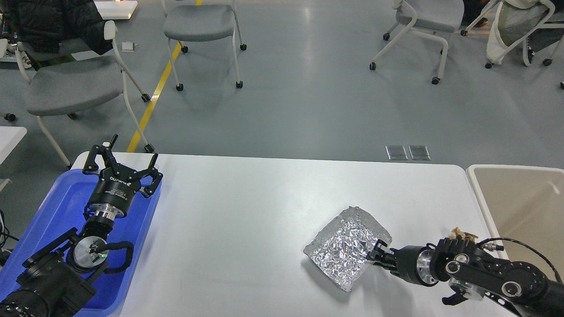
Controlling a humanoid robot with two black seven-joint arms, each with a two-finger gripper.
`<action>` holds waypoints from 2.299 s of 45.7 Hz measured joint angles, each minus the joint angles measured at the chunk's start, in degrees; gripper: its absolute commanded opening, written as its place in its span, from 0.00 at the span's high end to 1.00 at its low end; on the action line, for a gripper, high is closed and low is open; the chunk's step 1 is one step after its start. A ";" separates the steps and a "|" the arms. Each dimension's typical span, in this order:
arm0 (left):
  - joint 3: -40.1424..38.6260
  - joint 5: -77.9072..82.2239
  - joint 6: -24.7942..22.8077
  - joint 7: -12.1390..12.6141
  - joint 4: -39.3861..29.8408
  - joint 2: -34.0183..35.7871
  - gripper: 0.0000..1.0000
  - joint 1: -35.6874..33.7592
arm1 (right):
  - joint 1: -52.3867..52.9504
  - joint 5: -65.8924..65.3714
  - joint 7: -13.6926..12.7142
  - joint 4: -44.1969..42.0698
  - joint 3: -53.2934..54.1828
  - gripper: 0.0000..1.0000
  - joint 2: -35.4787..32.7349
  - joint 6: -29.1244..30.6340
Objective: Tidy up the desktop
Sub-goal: 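Close the right gripper on the silver foil ball, then lift the foil ball and carry it to the white bin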
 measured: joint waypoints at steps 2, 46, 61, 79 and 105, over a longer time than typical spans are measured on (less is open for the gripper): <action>0.00 0.00 0.00 0.00 0.00 0.00 0.00 0.00 | 0.00 -0.23 0.03 0.05 -0.34 1.00 -0.10 -0.07; 0.00 -0.01 0.00 0.00 0.00 0.00 0.00 0.00 | 12.23 12.29 0.47 13.17 4.33 1.00 -30.10 13.56; 0.00 -0.01 0.00 0.00 0.00 0.00 0.00 0.00 | 19.02 17.88 -2.12 5.42 4.39 1.00 -35.61 16.79; 0.00 0.01 0.02 0.00 -0.01 -0.01 0.00 0.01 | 20.73 24.09 -3.11 -31.26 4.79 1.00 -24.31 13.25; -0.01 0.00 0.01 0.00 0.00 0.00 0.00 0.12 | 11.97 41.70 -3.80 -56.63 4.94 1.00 -3.62 -16.23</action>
